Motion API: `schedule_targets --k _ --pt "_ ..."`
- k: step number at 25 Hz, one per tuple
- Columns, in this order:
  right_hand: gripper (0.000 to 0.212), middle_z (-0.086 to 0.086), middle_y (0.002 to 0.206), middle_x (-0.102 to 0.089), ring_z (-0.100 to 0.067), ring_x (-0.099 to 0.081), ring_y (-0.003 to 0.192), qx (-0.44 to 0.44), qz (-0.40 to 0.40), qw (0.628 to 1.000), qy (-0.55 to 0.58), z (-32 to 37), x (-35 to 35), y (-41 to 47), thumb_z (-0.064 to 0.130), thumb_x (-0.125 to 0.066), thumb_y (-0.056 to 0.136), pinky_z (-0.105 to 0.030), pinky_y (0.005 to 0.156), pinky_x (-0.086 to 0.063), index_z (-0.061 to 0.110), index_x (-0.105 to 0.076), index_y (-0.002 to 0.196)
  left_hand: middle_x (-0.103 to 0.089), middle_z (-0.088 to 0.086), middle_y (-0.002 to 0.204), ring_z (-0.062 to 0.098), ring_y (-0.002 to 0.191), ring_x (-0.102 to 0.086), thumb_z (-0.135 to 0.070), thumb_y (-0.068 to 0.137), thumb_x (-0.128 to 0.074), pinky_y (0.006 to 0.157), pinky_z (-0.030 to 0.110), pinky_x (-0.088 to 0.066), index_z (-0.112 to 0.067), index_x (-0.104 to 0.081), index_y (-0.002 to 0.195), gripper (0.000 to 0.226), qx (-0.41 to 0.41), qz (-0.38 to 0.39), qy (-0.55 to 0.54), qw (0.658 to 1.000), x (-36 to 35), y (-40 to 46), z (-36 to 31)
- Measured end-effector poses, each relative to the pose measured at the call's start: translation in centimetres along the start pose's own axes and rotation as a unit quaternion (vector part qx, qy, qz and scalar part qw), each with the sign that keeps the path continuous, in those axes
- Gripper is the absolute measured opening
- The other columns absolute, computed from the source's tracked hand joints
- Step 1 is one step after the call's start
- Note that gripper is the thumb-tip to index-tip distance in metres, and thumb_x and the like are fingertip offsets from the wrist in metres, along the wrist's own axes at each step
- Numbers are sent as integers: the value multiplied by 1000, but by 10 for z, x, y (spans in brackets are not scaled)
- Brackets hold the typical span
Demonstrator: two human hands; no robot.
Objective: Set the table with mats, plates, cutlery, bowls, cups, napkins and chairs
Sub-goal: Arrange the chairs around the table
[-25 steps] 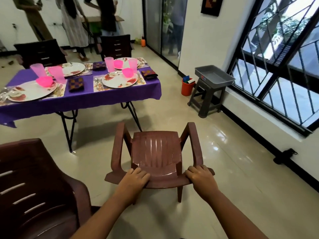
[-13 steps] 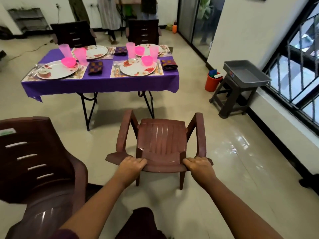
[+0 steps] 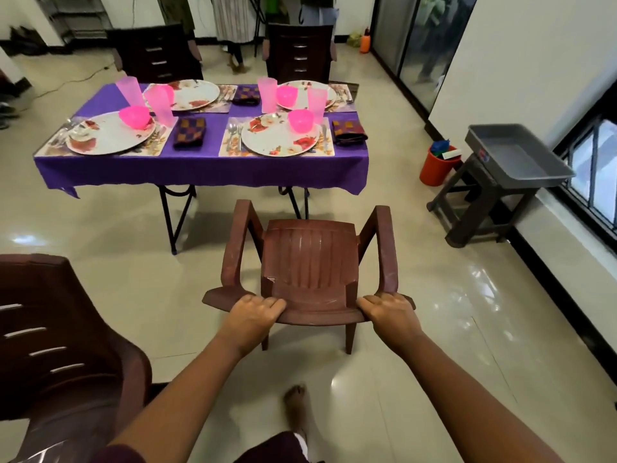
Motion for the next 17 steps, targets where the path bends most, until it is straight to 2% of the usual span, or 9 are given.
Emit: schedule_targets --k 5,7,8,10,13,15,17 --pt "27 2 63 -62 -23 -61 52 11 22 1000 8 -24 -17 70 2 -77 63 -31 49 -51 18 -65 81 -65 2 67 24 54 -62 -5 74 -37 53 29 -51 -13 -67 82 32 12 -2 3 1000 -16 44 56" --pt "20 2 66 -64 -23 -62 55 14 10 1000 11 -32 -21 90 3 -62 73 -29 52 -51 19 -66 83 -66 2 67 24 53 -62 -5 68 -52 50 28 -50 -13 -68 83 23 4 3 -2 1000 -21 59 72" --pt "25 3 69 -66 -23 -63 58 12 1 1000 14 -37 -22 95 4 -50 77 -29 54 -51 20 -68 84 -65 2 67 23 51 -61 -5 62 -57 48 27 -48 -13 -68 82 24 -3 6 -4 1000 -22 65 74" --pt "40 4 77 -70 -23 -66 63 7 -17 1000 20 -45 -23 95 5 -35 76 -30 59 -53 20 -70 87 -63 1 66 22 50 -59 -7 66 -49 45 26 -45 -14 -68 81 25 -12 -11 -5 1000 -23 70 72" --pt "44 4 84 -72 -23 -67 68 12 -32 999 14 -49 -23 99 6 -33 77 -30 62 -54 21 -71 91 -65 1 71 22 56 -60 -6 75 -38 49 28 -48 -15 -68 85 32 -15 -34 -21 999 -23 75 77" --pt "43 4 79 -71 -23 -66 65 -1 -33 999 20 -54 -21 111 7 -32 77 -30 59 -53 21 -71 89 -65 1 73 22 60 -61 -5 76 -46 53 30 -50 -16 -66 86 25 -7 -29 -30 999 -24 82 87" --pt "43 3 75 -70 -24 -66 61 -1 -32 999 24 -58 -20 120 8 -31 77 -30 58 -54 20 -71 88 -65 0 71 21 57 -61 -2 67 -67 50 28 -48 -17 -65 85 23 3 5 -38 999 -26 89 93"
Point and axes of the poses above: each hand's wrist, its own y-axis towards the middle knuckle, its own x-axis out of the back of the hand, z = x × y, the point moved 9 cm from there along y, towards the middle knuckle
